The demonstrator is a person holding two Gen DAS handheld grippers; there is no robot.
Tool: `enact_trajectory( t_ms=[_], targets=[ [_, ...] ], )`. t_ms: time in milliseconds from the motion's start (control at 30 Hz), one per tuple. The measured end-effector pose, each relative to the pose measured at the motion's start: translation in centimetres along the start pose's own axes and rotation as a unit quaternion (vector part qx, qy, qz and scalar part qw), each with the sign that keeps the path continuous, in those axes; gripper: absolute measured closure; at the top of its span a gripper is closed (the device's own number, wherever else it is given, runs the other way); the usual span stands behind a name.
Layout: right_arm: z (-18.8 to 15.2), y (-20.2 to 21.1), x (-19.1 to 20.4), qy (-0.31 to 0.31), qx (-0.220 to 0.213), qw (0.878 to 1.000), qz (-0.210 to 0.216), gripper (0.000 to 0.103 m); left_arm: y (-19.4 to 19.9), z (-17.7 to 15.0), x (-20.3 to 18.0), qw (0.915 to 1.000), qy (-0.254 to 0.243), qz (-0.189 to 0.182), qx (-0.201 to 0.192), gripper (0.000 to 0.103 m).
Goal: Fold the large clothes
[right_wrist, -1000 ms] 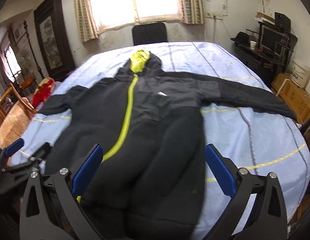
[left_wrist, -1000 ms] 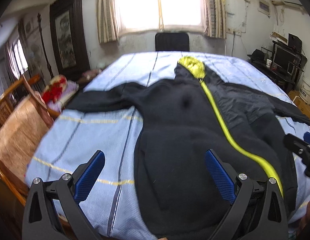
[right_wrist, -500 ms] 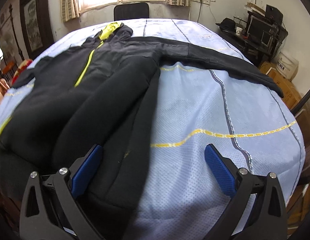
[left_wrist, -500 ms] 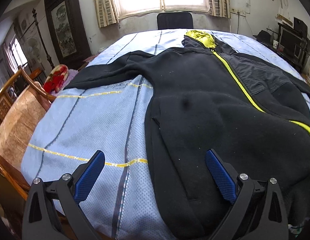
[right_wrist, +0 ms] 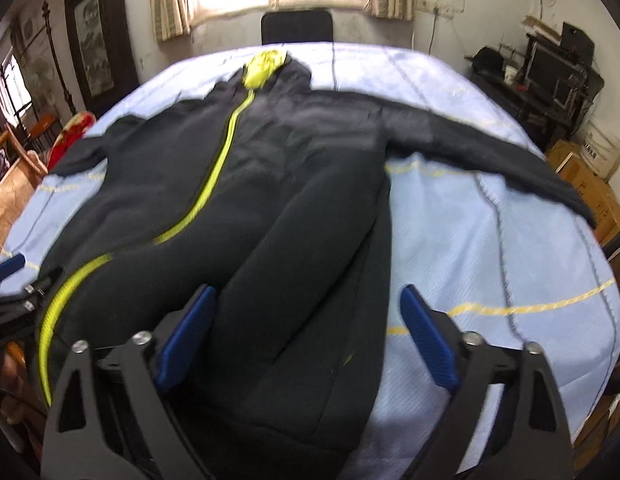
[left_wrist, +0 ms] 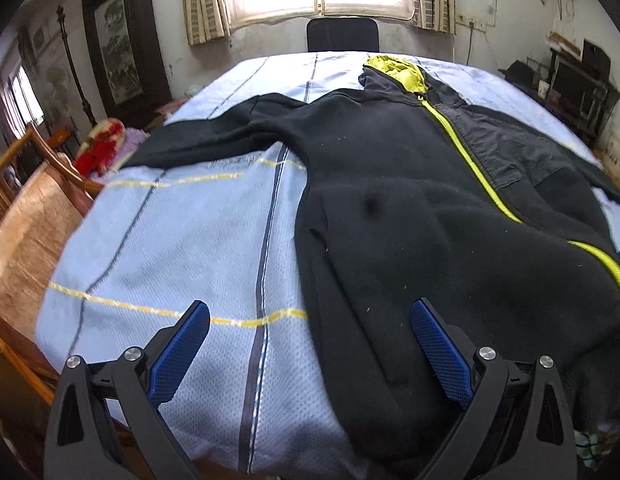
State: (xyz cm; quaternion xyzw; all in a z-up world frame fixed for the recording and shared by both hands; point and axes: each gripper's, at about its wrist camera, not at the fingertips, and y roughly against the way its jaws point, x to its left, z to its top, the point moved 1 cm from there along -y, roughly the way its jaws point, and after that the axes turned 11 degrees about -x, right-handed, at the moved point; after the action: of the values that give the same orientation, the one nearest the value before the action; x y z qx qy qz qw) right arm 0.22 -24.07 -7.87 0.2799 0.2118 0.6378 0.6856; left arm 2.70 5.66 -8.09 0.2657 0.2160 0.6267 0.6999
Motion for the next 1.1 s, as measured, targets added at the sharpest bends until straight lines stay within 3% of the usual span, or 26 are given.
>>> enact_trajectory(
  t_ms=[233,367,433,500,533,567,633,733,833,867,900,933,1000,1033,1100],
  targets=[
    [-1.5,0.5,-2.5,-0.036,0.016,0.999,0.000,0.012,-0.9,0.2,0.3,0.9950,0.034,-0.085,0.039,0.003],
    [-1.4,-0.6,-2.5,-0.047,0.029,0.998,0.007,0.011,-2.4,0.5,0.4,0.9928,0.036,-0.098,0.057,0.003],
    [-1.5,-1.1,-2.3,-0.052,0.035,0.998,0.023,0.018,-3.2,0.6,0.7,0.9895,0.060,-0.113,0.068,0.005],
    [-1.2,-0.9,-2.0,-0.050,0.032,0.997,0.051,0.051,-3.0,0.8,0.3,0.9895,0.049,-0.122,0.059,0.033],
    [-1.0,-0.8,-1.9,-0.049,0.036,0.996,0.065,0.058,-2.8,1.0,0.0,0.9858,0.045,-0.148,0.064,0.056],
    [-0.7,-0.5,-1.8,-0.049,0.036,0.996,0.072,0.073,-2.7,1.2,-0.1,0.9854,0.045,-0.151,0.065,0.067],
    [0.2,0.3,-2.1,-0.043,0.029,0.996,0.071,0.081,-2.3,1.8,0.3,0.9889,0.033,-0.134,0.056,0.088],
    [0.7,1.3,-3.5,-0.051,0.021,0.996,0.069,0.084,-1.8,2.6,2.3,0.9842,0.063,-0.155,0.059,0.089],
    [-0.1,0.7,-4.8,-0.056,0.040,0.995,0.077,0.083,-2.3,2.1,2.5,0.9843,0.049,-0.156,0.067,0.089],
    [-0.8,-0.2,-5.2,-0.063,0.056,0.994,0.076,0.076,-2.6,1.7,2.3,0.9845,0.043,-0.155,0.071,0.086],
    [-1.3,-0.5,-5.6,-0.073,0.061,0.992,0.078,0.075,-3.0,1.4,2.1,0.9850,0.036,-0.150,0.076,0.084],
    [-1.4,-0.4,-5.7,-0.077,0.053,0.992,0.081,0.074,-3.1,1.0,2.1,0.9858,0.034,-0.145,0.077,0.077],
    [-1.4,0.8,-6.3,-0.081,0.045,0.993,0.067,0.056,-2.5,1.0,2.6,0.9898,0.032,-0.123,0.065,0.056],
    [-1.1,1.5,-6.6,-0.079,0.034,0.995,0.058,0.053,-2.0,1.5,2.9,0.9932,0.028,-0.100,0.052,0.047],
    [0.1,2.3,-6.9,-0.067,0.017,0.997,0.045,0.052,-0.8,2.9,3.1,0.9977,0.007,-0.065,0.019,0.045]
  ],
)
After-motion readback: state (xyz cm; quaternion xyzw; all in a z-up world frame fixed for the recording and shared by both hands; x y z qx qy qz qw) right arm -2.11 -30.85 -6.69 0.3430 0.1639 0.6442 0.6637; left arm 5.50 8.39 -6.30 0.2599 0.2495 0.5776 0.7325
